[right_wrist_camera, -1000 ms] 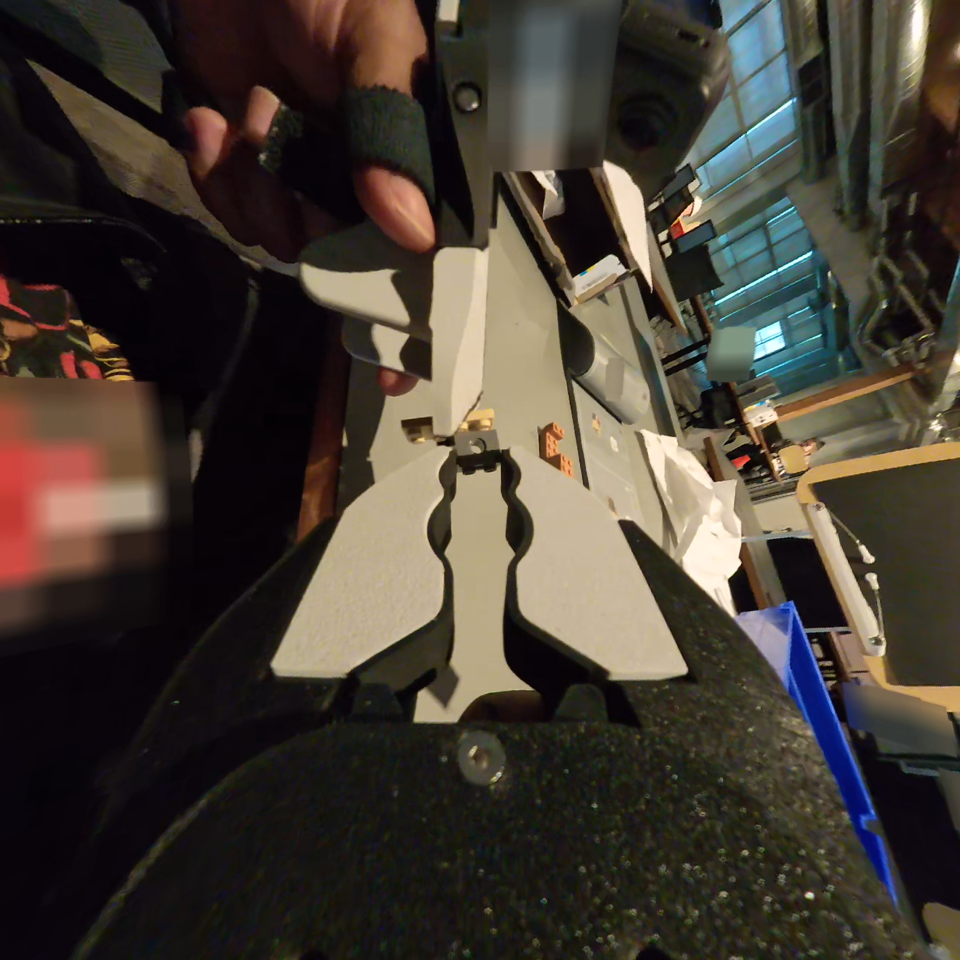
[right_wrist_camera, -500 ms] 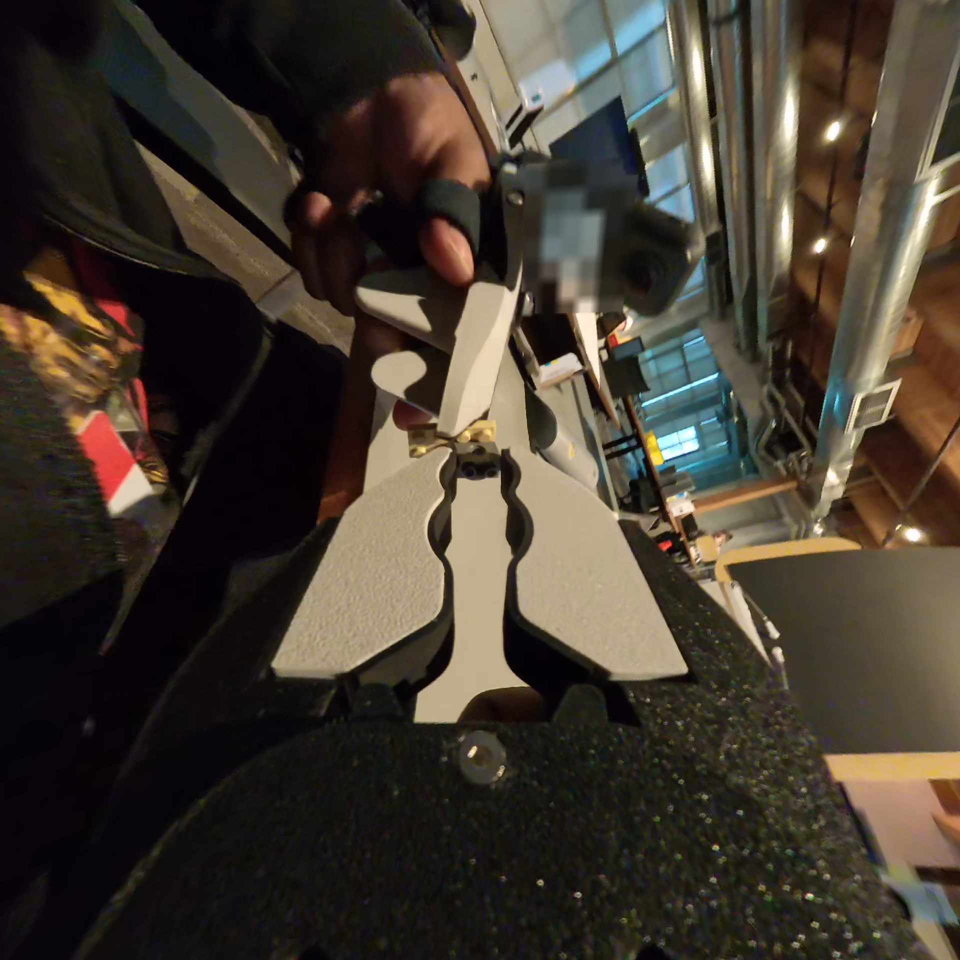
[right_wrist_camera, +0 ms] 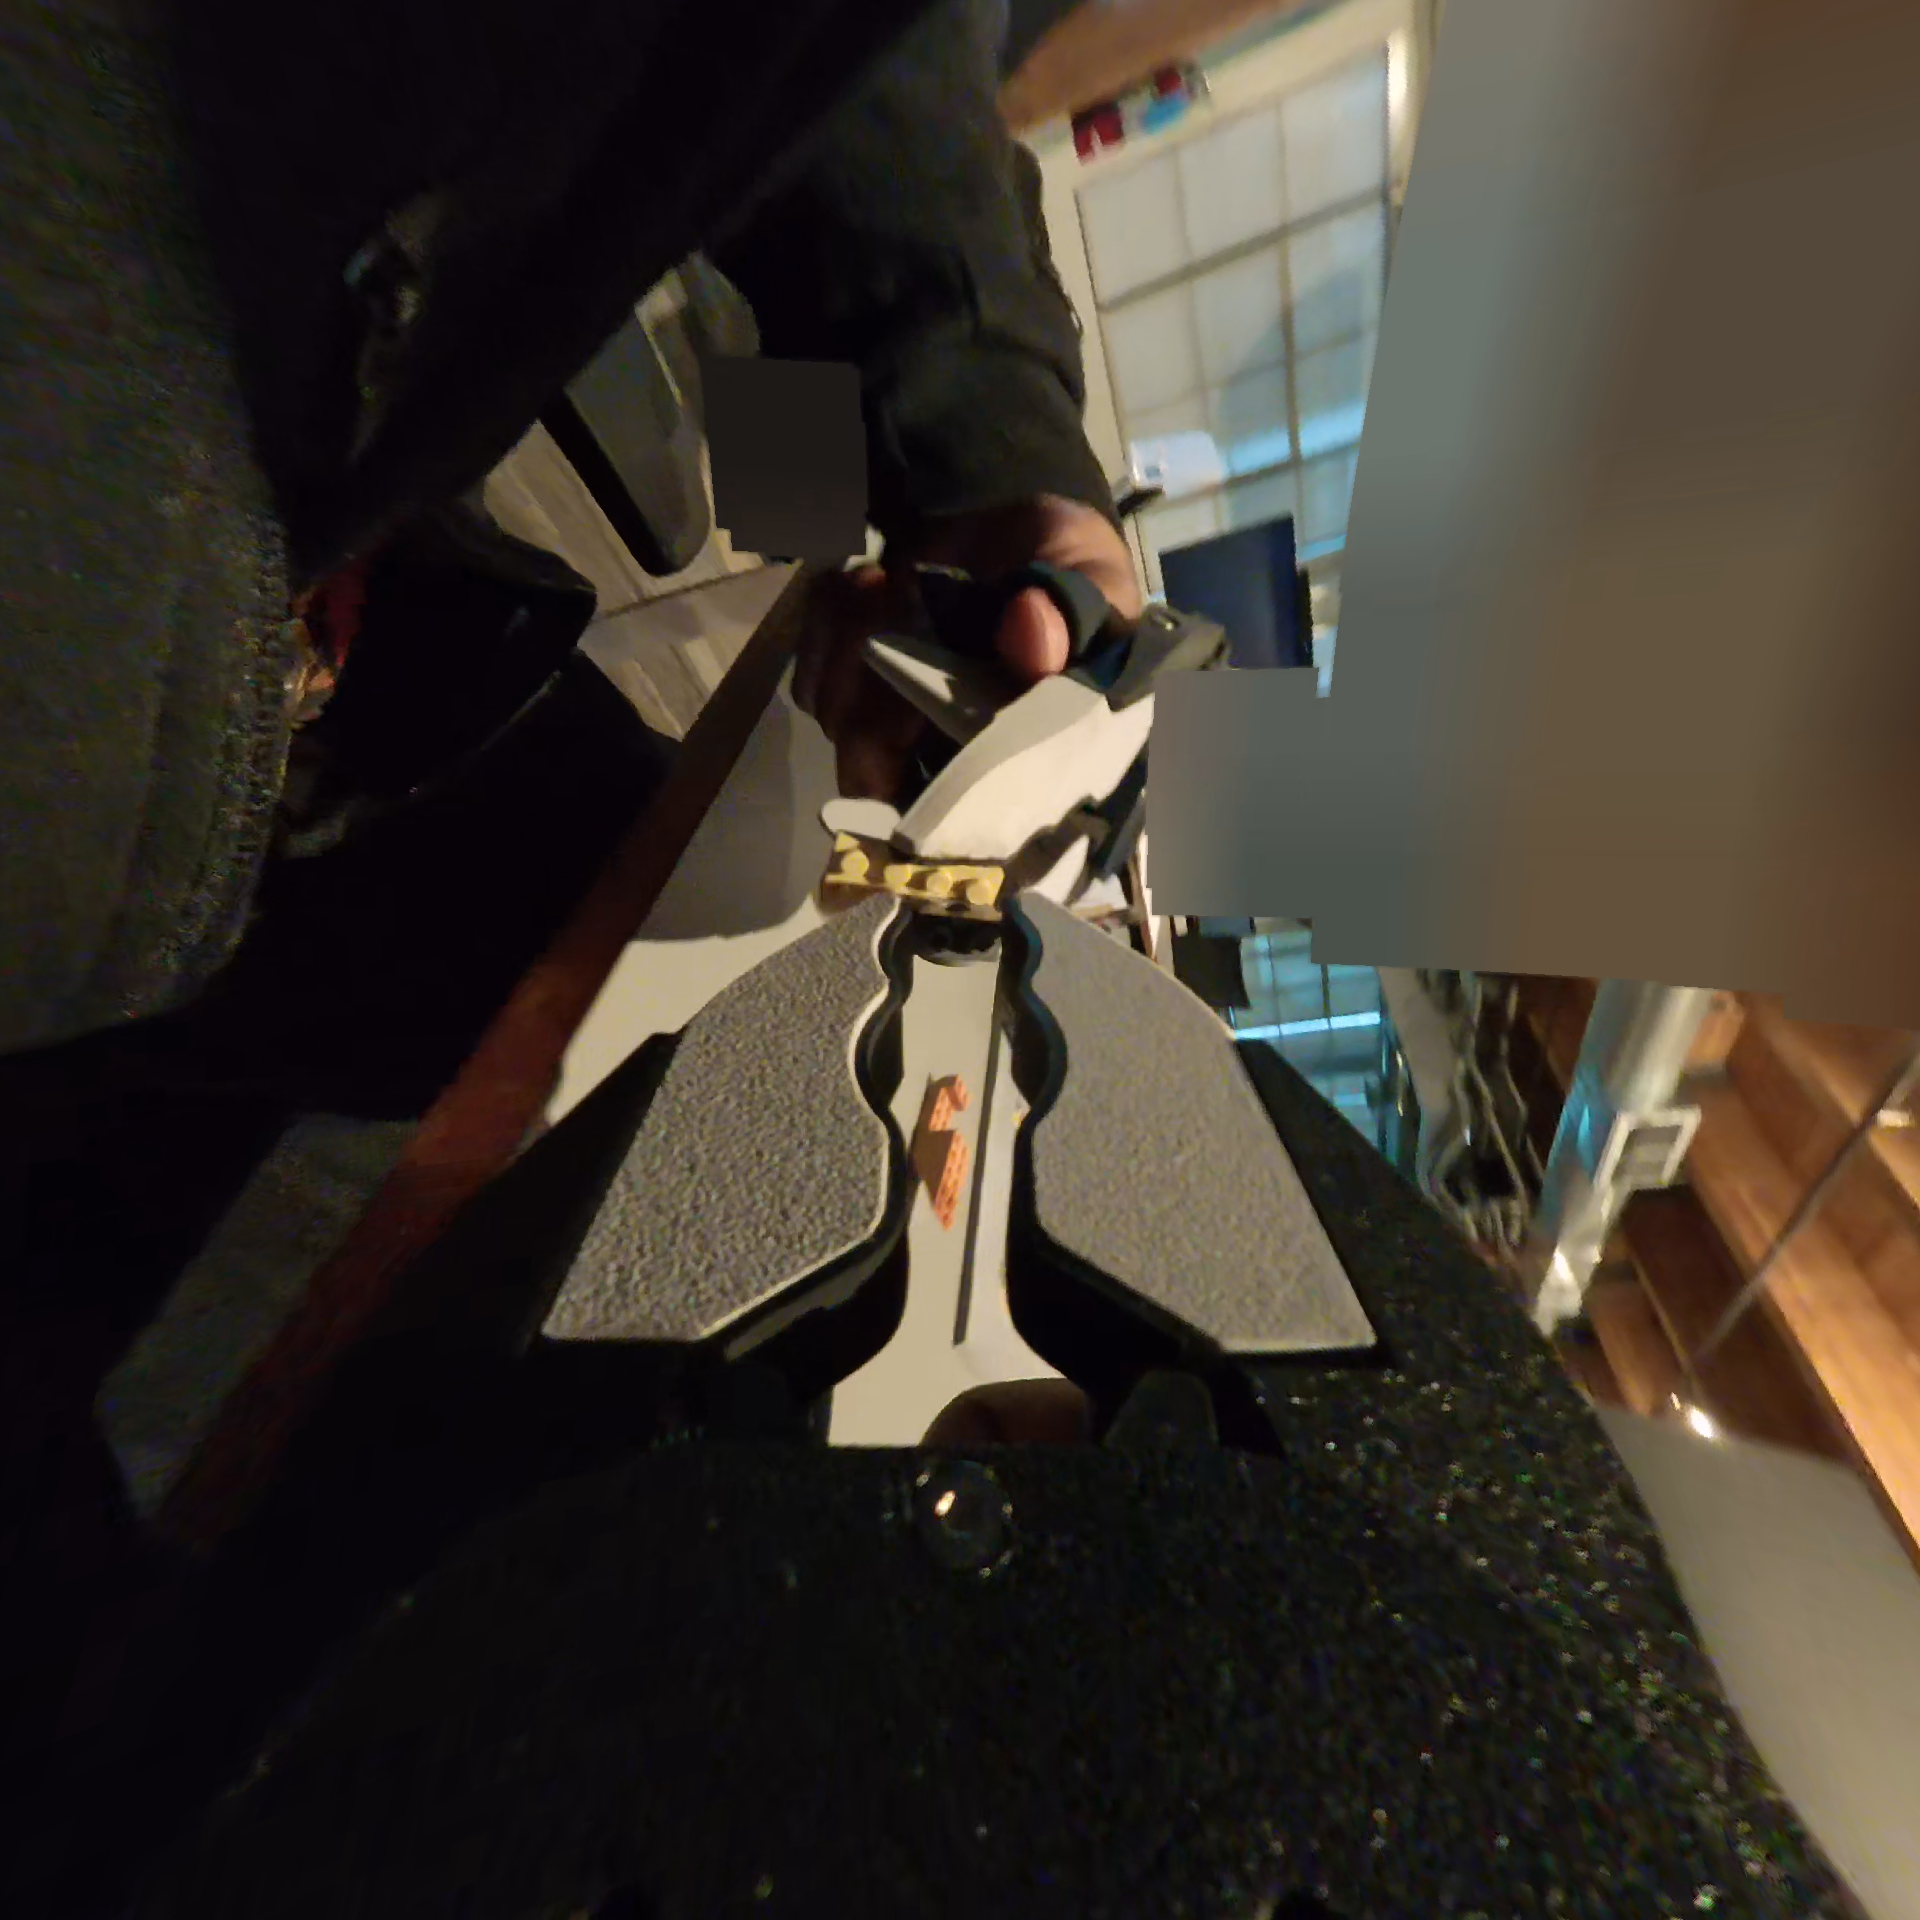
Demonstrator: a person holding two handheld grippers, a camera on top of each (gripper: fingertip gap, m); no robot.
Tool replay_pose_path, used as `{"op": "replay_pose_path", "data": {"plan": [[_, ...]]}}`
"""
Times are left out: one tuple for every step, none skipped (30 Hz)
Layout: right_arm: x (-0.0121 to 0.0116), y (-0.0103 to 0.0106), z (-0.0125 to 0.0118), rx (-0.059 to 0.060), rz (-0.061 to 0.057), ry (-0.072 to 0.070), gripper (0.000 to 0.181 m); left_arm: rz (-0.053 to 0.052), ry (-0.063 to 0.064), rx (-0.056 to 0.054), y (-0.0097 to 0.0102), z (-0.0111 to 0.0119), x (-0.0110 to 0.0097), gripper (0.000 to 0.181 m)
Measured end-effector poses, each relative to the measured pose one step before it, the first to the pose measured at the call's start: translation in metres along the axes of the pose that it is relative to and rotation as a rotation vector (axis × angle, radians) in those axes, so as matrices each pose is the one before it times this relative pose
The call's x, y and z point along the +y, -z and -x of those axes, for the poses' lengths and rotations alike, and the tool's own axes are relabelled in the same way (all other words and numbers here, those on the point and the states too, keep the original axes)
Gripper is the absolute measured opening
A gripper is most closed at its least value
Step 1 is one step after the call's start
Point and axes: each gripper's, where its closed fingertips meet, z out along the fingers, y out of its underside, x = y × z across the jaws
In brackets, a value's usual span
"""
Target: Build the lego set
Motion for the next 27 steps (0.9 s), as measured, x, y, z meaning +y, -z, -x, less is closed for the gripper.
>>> {"op": "replay_pose_path", "data": {"plan": [[0.00271, -0.00209, -0.00283, -0.0074, -0.0164, 0.0052, 0.015, 0.0098, -0.0161, 0.0073, 0.00323, 0.00207, -0.00211, 0.016], [0.00348, -0.00222, -0.00266, -0.005, -0.0148, 0.0042, 0.015, 0.009, -0.0187, 0.0049, 0.0036, 0.00245, -0.00202, 0.016], [0.00434, -0.00236, -0.00239, -0.0053, -0.0135, 0.0002, 0.015, 0.0092, -0.0179, 0.0002, 0.00391, 0.00345, -0.00189, 0.016], [0.00488, -0.00235, -0.00231, -0.0052, -0.0127, -0.005, 0.015, 0.0098, -0.0194, -0.0022, 0.0039, 0.00412, -0.00166, 0.016], [0.00549, -0.00219, -0.00258, -0.0038, -0.0108, -0.0076, 0.015, 0.0074, -0.0211, -0.0045, 0.00406, 0.00486, -0.0017, 0.016], [0.00558, -0.00194, -0.00247, -0.0029, -0.011, -0.0104, 0.015, 0.0047, -0.0166, -0.0016, 0.00395, 0.00502, -0.00183, 0.016], [0.00615, -0.00195, -0.00252, -0.0028, -0.0086, -0.0129, 0.015, 0.003, -0.0139, 0.0009, 0.00388, 0.00516, -0.00172, 0.016], [0.00674, -0.00177, -0.00237, -0.001, -0.0048, -0.0116, 0.015, 0.0023, -0.0125, -0.0011, 0.00381, 0.00593, -0.00163, 0.015], [0.00672, -0.0017, -0.00263, 0.0037, -0.0053, -0.0104, 0.015, 0.0016, -0.0125, -0.0025, 0.00389, 0.00633, -0.0016, 0.015], [0.00624, -0.00163, -0.0025, 0.0043, -0.0065, -0.0123, 0.015, 0.0018, -0.0157, 0.0007, 0.00385, 0.00602, -0.00154, 0.015], [0.00577, -0.00157, -0.00273, 0.0059, -0.0058, -0.0148, 0.015, 0.004, -0.0177, 0.003, 0.00368, 0.00569, -0.00132, 0.015], [0.00547, -0.00149, -0.00307, 0.01, -0.0026, -0.0149, 0.015, 0.0035, -0.0182, 0.0053, 0.00365, 0.00532, -0.00145, 0.015], [0.00526, -0.00125, -0.00329, 0.0127, 0.0016, -0.0103, 0.015, 0.001, -0.0208, 0.0069, 0.00373, 0.00505, -0.00181, 0.015], [0.00545, -0.00125, -0.00288, 0.011, 0.0072, -0.0031, 0.015, 0.0004, -0.0257, 0.0041, 0.00338, 0.00543, -0.00164, 0.015], [0.00551, -0.00121, -0.00245, 0.0097, 0.0094, 0.0038, 0.015, 0.0033, -0.0259, -0.0002, 0.00298, 0.00608, -0.00084, 0.016], [0.00476, -0.00116, -0.00168, 0.0049, 0.0031, 0.0059, 0.015, 0.0032, -0.0249, 0.0046, 0.00263, 0.00539, -0.00061, 0.016], [0.00458, -0.0012, -0.00124, -0.0006, 0.0044, -0.0016, 0.015, 0.0049, -0.0195, 0.0095, 0.00244, 0.00456, -0.00001, 0.016], [0.00362, -0.00094, -0.00147, 0.0003, -0.0002, -0.0031, 0.015, 0.0043, -0.0129, 0.013, 0.00221, 0.00402, -0.00001, 0.016], [0.00231, -0.00086, -0.00126, -0.0008, -0.0052, -0.0023, 0.015, 0.0004, -0.0092, 0.0192, 0.00197, 0.00263, -0.00033, 0.016], [0.00187, -0.00088, -0.00042, -0.0046, -0.0064, -0.0022, 0.015, 0.0018, -0.0107, 0.0208, 0.00151, 0.00194, 0.0001, 0.016], [0.00122, -0.00118, 0.00024, -0.0073, -0.008, 0.0003, 0.015, 0.0045, -0.0095, 0.0206, 0.00118, 0.00116, 0.00066, 0.016], [0.00098, -0.00143, 0.00089, -0.0106, -0.0082, 0.0061, 0.015, 0.0049, -0.0059, 0.0198, 0.00087, 0.00059, 0.00144, 0.016], [0.00049, -0.0018, 0.00139, -0.0138, -0.0109, 0.0086, 0.015, 0.0022, -0.0007, 0.0171, 0.00066, 0.00017, 0.00202, 0.016], [0.00001, -0.00195, 0.0015, -0.0138, -0.0125, -0.0007, 0.015, -0.0015, 0.005, 0.0138, 0.00052, -0.0006, 0.00223, 0.016], [-0.00054, -0.00201, 0.00138, -0.0114, -0.0139, -0.0076, 0.015, -0.0052, 0.0063, 0.0094, 0.00052, -0.00091, 0.00215, 0.016], [-0.00046, -0.00157, 0.00154, -0.0096, -0.0104, -0.0073, 0.015, -0.0044, 0.0053, 0.0076, 0.00023, -0.00116, 0.00203, 0.016], [-0.00052, -0.00091, 0.00203, -0.0111, -0.0049, -0.001, 0.015, -0.0006, 0.0042, 0.0031, -0.0001, -0.0009, 0.00193, 0.016]]}}
